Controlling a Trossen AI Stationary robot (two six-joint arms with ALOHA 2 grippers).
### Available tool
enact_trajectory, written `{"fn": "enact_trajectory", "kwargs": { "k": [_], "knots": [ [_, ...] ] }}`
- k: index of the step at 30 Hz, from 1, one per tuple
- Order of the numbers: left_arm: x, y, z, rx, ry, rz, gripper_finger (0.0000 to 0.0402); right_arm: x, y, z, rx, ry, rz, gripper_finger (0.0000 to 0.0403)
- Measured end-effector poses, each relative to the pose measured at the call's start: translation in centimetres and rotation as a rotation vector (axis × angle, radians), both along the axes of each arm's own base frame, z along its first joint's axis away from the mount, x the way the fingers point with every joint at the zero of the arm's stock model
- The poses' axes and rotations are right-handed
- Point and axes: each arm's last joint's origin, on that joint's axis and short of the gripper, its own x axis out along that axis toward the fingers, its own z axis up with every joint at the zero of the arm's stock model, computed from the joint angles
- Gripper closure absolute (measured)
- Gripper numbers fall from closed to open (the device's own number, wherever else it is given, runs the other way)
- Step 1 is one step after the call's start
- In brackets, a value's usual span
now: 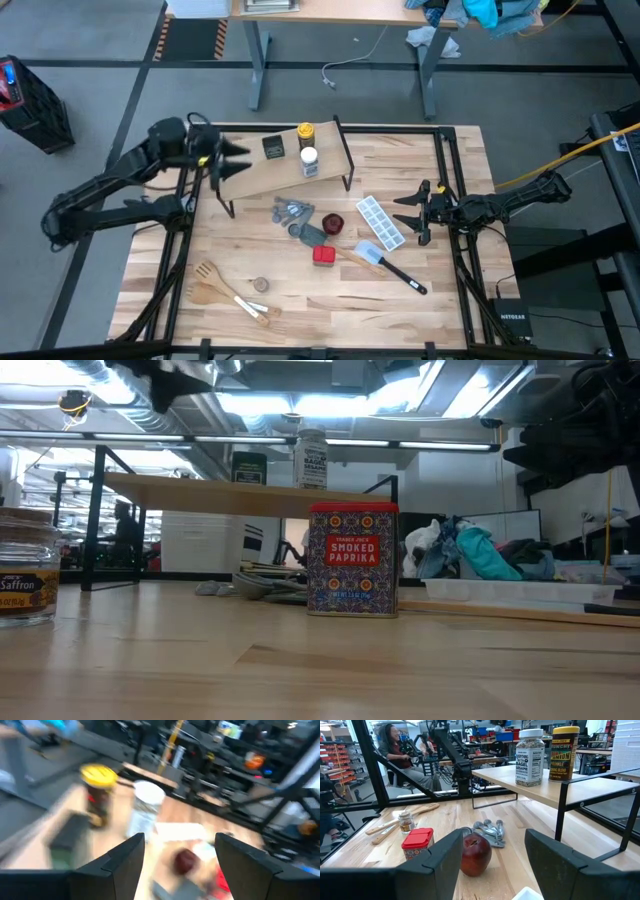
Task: Shelf spices
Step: Put the red seasoning can on the shelf
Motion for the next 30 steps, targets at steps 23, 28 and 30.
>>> {"fn": "enact_trajectory", "kwargs": {
  "k": [23, 28, 30],
  "knots": [
    [7.6, -9.7, -4.2, -0.038, 0.265, -0.173, 0.0166, 0.0, 0.0, 0.0, 0.0, 0.0, 0.0, 0.0182],
    [11.2, -11.7, -7.0, -0.019, 0.323, -0.191, 0.0166, 0.0, 0.1, 0.0, 0.025, -0.002, 0.042, 0.0182],
    [12.4, -12.3, -8.1, -0.034, 0.341, -0.193, 0.0166, 0.0, 0.2, 0.0, 0.026, -0.002, 0.073, 0.0182]
  ]
}}
